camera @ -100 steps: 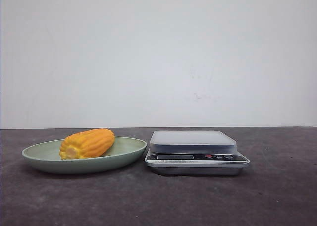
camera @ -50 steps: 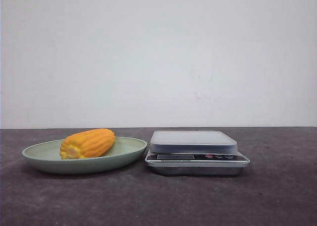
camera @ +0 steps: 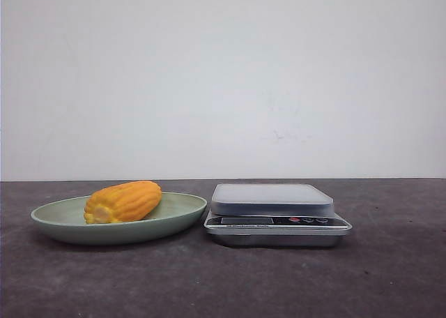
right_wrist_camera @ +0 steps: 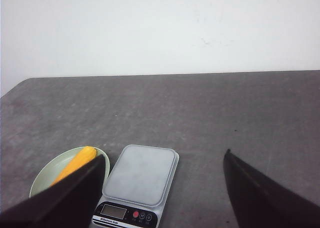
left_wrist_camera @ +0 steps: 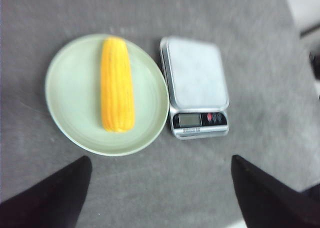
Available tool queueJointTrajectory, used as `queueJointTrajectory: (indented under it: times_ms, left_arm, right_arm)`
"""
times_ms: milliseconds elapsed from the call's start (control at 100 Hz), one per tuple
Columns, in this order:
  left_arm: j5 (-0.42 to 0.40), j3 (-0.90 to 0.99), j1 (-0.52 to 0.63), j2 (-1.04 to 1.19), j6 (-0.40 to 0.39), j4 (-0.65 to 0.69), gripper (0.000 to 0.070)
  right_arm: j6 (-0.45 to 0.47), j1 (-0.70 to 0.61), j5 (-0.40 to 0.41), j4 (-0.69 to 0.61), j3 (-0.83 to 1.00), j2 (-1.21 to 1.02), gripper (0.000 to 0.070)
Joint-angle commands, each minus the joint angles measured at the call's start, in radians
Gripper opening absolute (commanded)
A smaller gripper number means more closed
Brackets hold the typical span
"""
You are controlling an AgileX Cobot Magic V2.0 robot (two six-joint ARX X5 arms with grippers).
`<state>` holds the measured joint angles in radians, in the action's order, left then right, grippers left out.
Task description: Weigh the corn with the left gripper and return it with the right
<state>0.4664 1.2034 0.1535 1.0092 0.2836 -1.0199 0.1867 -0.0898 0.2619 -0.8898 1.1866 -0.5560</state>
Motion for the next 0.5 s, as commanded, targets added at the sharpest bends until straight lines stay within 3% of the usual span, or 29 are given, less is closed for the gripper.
queueJointTrajectory:
  times_ms: [0, 210, 490]
  left_arm:
    - [-0.006, 0.014, 0.037, 0.055, -0.002, 0.021, 0.0502]
    - [-0.146, 0.014, 0.177, 0.261, 0.016, 0.154, 0.0502]
    - [-0.161, 0.015, 0.221, 0.517, 0.046, 0.279, 0.0498]
  right_arm:
    - [0.011, 0.0, 0.0, 0.005, 0.014, -0.006, 0.0457]
    - [0.008, 0.0, 0.0, 0.003, 0.014, -0.006, 0.0457]
    - [-0.034, 0.0, -0.001, -0.042, 0.014, -0.006, 0.0457]
